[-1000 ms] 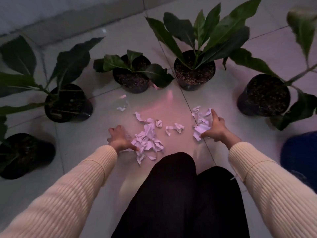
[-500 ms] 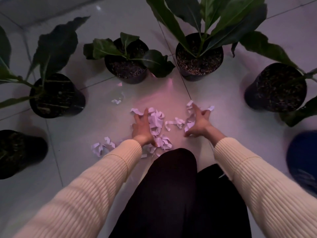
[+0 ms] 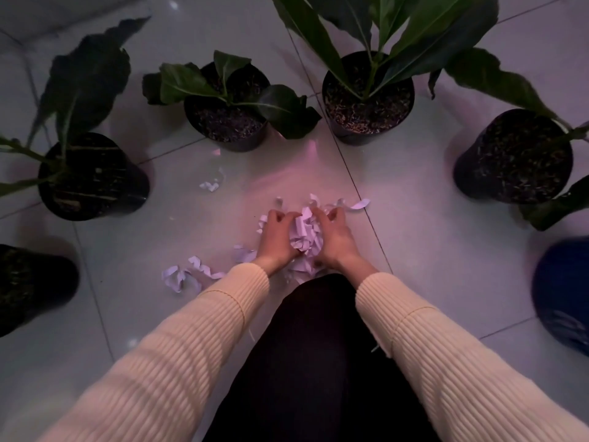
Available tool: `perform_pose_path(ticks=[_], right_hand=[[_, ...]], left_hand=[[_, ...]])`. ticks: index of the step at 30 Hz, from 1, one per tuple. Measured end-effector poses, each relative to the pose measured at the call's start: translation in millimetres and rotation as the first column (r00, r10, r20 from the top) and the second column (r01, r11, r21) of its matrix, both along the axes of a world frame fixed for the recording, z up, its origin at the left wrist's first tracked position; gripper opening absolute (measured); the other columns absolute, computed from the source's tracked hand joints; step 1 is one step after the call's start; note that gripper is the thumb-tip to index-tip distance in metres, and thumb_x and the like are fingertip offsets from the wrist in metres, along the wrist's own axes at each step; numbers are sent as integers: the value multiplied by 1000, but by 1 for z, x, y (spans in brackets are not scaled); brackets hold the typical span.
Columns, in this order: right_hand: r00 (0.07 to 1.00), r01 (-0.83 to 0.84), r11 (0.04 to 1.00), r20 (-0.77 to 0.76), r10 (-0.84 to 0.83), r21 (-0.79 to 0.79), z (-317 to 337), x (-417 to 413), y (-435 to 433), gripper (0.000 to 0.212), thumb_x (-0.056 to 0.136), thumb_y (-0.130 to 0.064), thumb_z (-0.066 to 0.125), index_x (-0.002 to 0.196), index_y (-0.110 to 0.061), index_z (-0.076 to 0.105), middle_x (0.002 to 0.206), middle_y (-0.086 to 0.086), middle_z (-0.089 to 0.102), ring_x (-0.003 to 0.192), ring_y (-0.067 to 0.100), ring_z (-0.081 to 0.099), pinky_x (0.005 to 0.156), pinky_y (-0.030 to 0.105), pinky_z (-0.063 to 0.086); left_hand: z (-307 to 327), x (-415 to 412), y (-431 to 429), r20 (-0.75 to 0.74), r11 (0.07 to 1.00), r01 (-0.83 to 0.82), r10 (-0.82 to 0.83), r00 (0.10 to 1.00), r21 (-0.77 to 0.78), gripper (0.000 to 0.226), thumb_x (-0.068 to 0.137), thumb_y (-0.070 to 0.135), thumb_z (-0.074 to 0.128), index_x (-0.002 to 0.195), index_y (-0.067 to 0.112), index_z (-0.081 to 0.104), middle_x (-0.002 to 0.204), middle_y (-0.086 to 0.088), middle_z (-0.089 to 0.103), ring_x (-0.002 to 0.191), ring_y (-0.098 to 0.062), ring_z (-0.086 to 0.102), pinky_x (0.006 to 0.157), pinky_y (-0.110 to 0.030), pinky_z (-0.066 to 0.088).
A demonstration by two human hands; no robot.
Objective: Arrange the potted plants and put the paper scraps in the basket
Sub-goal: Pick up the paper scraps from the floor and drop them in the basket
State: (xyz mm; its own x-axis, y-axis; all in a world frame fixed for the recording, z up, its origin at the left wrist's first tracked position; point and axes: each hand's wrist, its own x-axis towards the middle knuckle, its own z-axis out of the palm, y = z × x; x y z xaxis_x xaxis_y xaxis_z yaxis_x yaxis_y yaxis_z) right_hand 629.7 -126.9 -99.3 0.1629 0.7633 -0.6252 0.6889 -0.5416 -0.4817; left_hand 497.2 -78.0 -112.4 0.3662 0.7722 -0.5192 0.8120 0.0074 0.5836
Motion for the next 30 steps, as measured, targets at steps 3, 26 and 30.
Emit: perform_pose_path(ticks=[3, 26, 30], right_hand=[[995, 71, 997, -77, -68, 43, 0, -2, -1, 93, 63, -8, 84, 142, -22, 38, 144, 11, 25, 122, 34, 48, 105, 35, 42], [705, 666, 709, -506, -497, 233, 153, 89, -11, 53, 61, 9, 80, 109, -5, 61, 98, 11, 65, 87, 18, 59, 72, 40, 57], [687, 709, 618, -527, -500, 339, 210, 120, -29, 55, 64, 12, 78, 114, 1, 60, 99, 13, 64, 87, 18, 59, 72, 42, 57]], left_hand=[[-1, -5, 3, 37, 1000, -28, 28, 999, -6, 54, 64, 20, 81, 114, 12, 60, 102, -8, 49, 88, -18, 46, 75, -21, 35], [164, 106, 35, 538, 988, 10, 76, 839, -155, 47, 66, -6, 76, 111, -1, 62, 103, -18, 69, 91, -24, 66, 80, -31, 57], [211, 149, 30, 593, 992, 105, -44, 804, -70, 47, 65, -4, 79, 109, -2, 63, 103, -19, 69, 96, -28, 66, 89, -40, 54]])
